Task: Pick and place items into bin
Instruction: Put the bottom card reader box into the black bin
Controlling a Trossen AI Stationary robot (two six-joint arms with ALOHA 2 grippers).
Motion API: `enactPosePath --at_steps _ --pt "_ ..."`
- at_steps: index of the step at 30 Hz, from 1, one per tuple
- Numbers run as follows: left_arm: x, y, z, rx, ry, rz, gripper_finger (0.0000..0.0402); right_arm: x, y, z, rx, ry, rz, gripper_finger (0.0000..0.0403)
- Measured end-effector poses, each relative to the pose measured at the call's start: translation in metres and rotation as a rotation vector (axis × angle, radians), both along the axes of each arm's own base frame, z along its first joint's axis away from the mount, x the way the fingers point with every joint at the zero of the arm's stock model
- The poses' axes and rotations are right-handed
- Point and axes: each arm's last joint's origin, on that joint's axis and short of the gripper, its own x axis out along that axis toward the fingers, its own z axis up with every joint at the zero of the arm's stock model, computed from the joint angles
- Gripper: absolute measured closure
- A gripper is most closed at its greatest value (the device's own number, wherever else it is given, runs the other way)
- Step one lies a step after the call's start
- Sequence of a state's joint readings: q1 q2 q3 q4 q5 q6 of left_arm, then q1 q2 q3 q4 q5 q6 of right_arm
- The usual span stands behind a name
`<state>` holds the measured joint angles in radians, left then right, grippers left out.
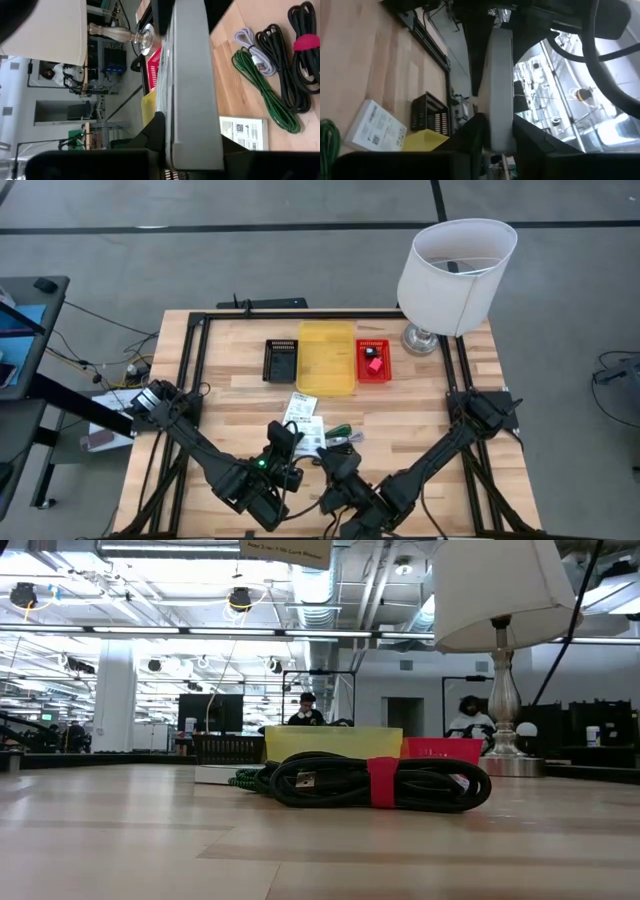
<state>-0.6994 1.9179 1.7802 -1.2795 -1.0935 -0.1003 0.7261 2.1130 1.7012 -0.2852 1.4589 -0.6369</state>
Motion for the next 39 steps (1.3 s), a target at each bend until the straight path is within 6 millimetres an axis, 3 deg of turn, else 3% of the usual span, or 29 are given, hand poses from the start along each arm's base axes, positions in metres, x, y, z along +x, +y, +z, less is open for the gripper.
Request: enactPosePath --at_steps 13,19,24,29,39 --pt "-0.009 0.012 0.001 0.062 0.007 0.072 0.0371 -0.021 0.019 -0.001 -0.098 -0.008 -0.022 0.0166" --pt "-0.009 0.028 0.002 0.077 -0.008 0.16 0.0371 -0.042 0.033 -0.007 -0.12 0.011 0.033 0.0151" --pt "-0.006 0.047 0.012 0.033 -0.005 0.213 0.0371 -0.06 0.026 -0.002 -0.013 -0.086 0.049 0.0156" --pt "-0.019 0.069 0.044 -0.06 -0.068 0.252 0.0371 -0.08 0.015 0.009 0.099 -0.184 0.064 0.0158" --pt "-0.094 0.129 0.142 -0.522 -0.38 0.223 0.0371 -0.105 -0.011 0.018 0.257 -0.251 0.048 0.0158"
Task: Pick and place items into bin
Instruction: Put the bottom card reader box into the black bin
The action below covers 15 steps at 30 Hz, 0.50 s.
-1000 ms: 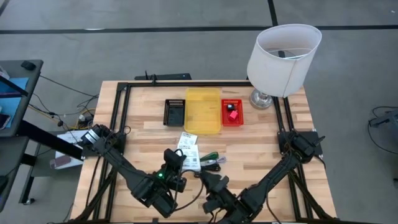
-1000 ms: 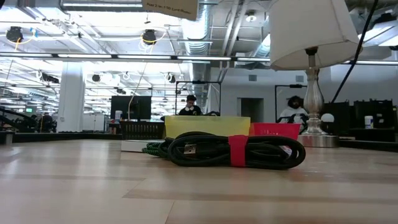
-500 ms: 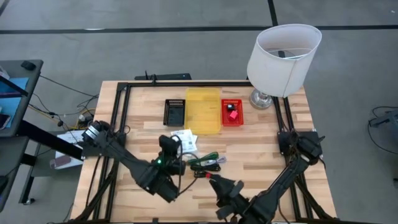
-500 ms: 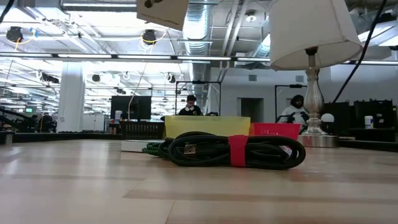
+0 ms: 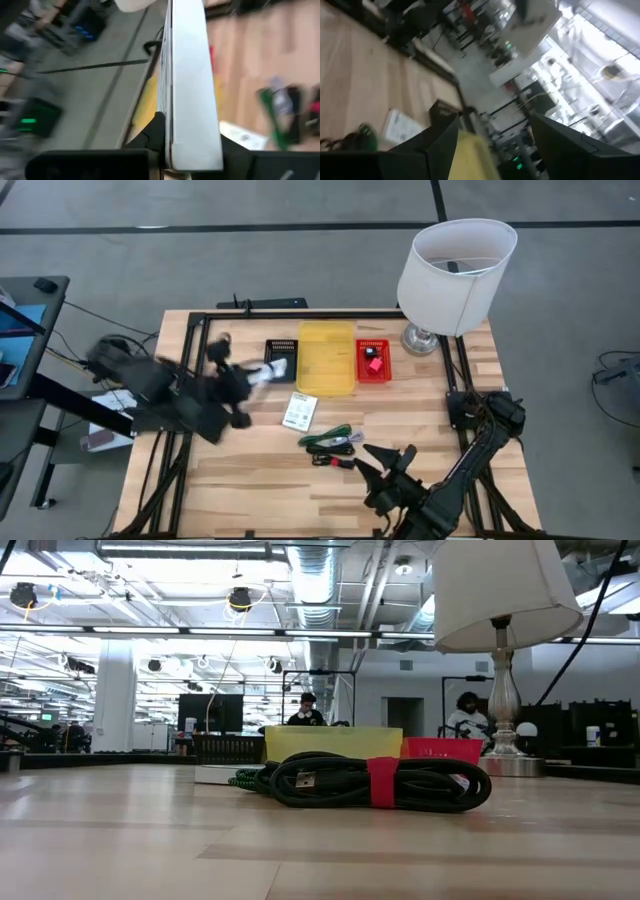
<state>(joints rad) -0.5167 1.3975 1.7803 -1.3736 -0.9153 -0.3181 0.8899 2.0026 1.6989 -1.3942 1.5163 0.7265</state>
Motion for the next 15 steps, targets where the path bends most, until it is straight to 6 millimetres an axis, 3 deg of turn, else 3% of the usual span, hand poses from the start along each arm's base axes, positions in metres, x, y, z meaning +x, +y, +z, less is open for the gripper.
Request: enactPosePath --at_steps 3,7,15 --pt "-0.016 0.019 0.019 -0.114 -0.074 -0.042 0.0371 0.0 -0.008 -0.003 0.056 0.031 -0.033 0.0159" --pt "-0.026 0.038 0.029 -0.181 -0.082 -0.106 0.0371 0.001 -0.018 -0.01 0.087 0.047 -0.075 0.0159" --pt "-0.019 0.07 0.03 -0.27 0.018 -0.315 0.0371 -0.001 -0.03 -0.022 0.089 0.041 -0.112 0.0159"
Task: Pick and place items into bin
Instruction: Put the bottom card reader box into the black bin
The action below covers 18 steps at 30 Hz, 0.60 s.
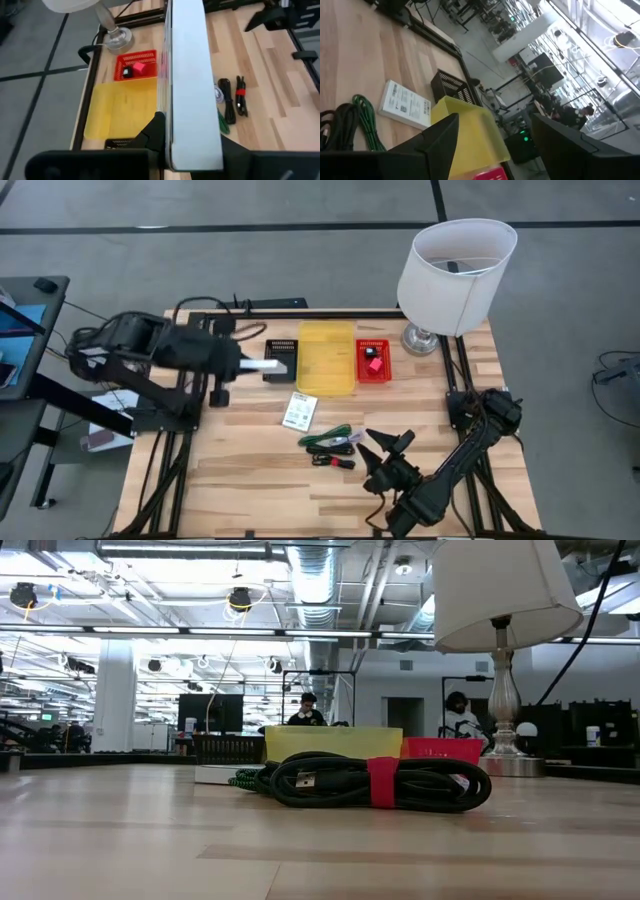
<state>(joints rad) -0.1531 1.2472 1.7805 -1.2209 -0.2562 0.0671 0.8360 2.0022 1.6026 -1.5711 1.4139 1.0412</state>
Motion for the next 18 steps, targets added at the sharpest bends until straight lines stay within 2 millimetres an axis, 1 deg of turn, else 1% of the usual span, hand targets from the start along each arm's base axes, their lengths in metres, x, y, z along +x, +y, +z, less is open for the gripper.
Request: enactPosePath --at_steps 6,8,11,15,18 --pt "0.002 0.041 0.0 -0.08 0.007 0.014 0.0371 -0.001 -0.007 -0.01 0.03 -0.032 -0.027 0.0159" --pt "0.003 0.053 -0.005 -0.113 0.014 0.005 0.0371 -0.002 -0.009 -0.015 0.035 -0.039 -0.033 0.0159" --pt "0.011 0.07 -0.024 -0.148 0.04 -0.005 0.0371 -0.004 -0.012 -0.02 0.037 -0.044 -0.04 0.0159" --pt "0.022 0.092 -0.058 -0.19 0.067 -0.009 0.0371 -0.002 -0.016 -0.022 0.048 -0.043 -0.057 0.0159" --pt "0.025 0.107 -0.082 -0.194 0.095 0.024 0.0371 0.0 -0.018 -0.023 0.059 -0.034 -0.073 0.0159"
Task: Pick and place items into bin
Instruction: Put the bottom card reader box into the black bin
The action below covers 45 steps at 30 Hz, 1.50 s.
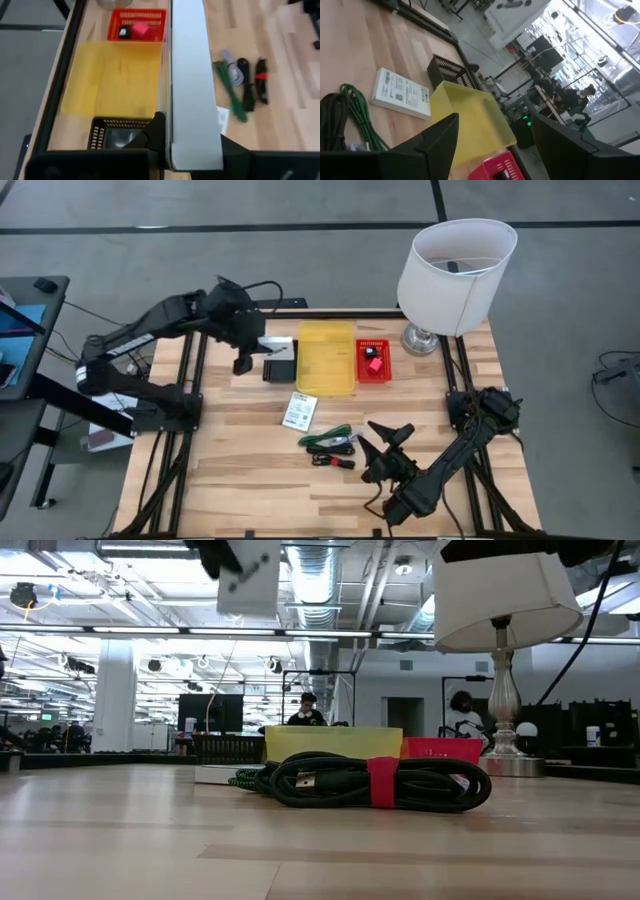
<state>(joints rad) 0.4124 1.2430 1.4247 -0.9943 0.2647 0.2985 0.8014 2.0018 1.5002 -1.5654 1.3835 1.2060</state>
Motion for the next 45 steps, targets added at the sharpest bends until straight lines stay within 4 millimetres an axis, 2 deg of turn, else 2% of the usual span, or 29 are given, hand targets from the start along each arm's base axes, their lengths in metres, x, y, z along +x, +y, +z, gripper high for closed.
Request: enactPosePath --at_steps 6,11,20,36,45 --pt "0.003 0.024 -0.036 -0.039 -0.04 -0.017 0.0371 -0.001 0.001 -0.001 0.022 0.013 -0.011 0.0159" --pt "-0.005 0.04 -0.07 -0.091 0.018 0.032 0.037 -0.001 0.001 -0.001 0.015 0.022 -0.01 0.0159" --pt "-0.018 0.057 -0.12 -0.159 0.003 0.041 0.037 0.0 -0.001 0.0 0.006 0.028 -0.013 0.0159" --pt "-0.02 0.053 -0.152 -0.156 -0.014 -0.025 0.037 0.004 -0.005 -0.002 0.031 0.034 -0.041 0.0159" --pt "-0.013 0.044 -0.155 -0.148 -0.021 -0.055 0.037 0.004 -0.004 -0.002 0.036 0.029 -0.041 0.0159"
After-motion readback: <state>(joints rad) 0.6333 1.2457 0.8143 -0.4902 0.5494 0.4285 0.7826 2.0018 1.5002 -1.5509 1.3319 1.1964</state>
